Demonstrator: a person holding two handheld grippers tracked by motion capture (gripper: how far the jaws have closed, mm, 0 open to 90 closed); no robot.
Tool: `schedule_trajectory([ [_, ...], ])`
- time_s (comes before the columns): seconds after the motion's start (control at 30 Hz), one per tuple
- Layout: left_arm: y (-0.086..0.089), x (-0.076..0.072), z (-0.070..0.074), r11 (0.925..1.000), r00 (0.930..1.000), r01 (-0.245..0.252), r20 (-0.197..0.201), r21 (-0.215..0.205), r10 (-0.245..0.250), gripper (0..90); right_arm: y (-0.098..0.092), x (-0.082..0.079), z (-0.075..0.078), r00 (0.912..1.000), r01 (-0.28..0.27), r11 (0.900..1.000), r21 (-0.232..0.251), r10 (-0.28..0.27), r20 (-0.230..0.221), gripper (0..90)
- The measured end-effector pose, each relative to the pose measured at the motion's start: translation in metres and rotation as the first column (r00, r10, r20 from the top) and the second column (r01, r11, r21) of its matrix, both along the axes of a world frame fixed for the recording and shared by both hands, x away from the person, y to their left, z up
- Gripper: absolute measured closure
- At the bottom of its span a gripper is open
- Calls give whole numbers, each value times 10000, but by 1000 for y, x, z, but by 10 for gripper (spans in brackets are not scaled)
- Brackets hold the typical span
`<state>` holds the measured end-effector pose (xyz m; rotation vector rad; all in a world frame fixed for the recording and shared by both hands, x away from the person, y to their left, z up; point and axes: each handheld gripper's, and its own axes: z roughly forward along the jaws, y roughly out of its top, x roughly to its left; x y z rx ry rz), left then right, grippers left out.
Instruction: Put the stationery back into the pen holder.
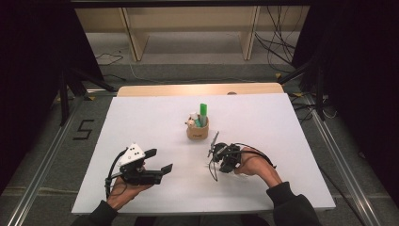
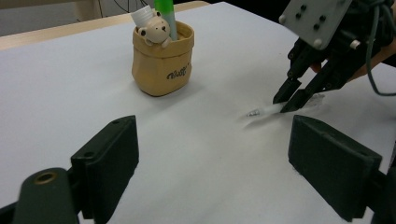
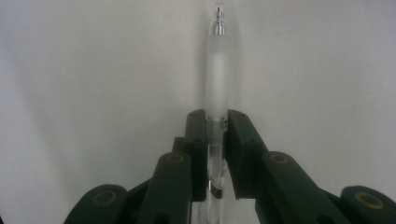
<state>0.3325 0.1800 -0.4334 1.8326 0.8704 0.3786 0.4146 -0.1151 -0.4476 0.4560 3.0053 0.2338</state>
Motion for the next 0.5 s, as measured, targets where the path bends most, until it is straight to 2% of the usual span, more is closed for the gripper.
schedule_trajectory([
  [0.13, 0, 0, 0, 10000, 10000, -1, 5, 1, 1, 158, -8, 3, 11, 9993, 289, 9959, 859, -306, 190, 800],
  [0.27, 0, 0, 0, 10000, 10000, -8, 19, 8, 8, 158, -16, 7, 19, 9961, 628, 9802, 1875, -732, 486, 800],
  [0.4, 0, 0, 0, 10000, 10000, -20, 26, -1, 20, 158, -21, 8, 27, 9875, 1232, 9487, 2914, -1463, 588, 800],
  [0.43, 0, 0, 0, 10000, 10000, -23, 27, 1, 23, 158, -23, 9, 29, 9851, 1241, 9410, 3149, -1549, 746, 800],
  [0.5, 1, 0, 1, 10000, 10000, -21, 44, -11, 21, 158, -25, 10, 31, 9794, 1409, 9177, 3714, -1839, 830, 800],
])
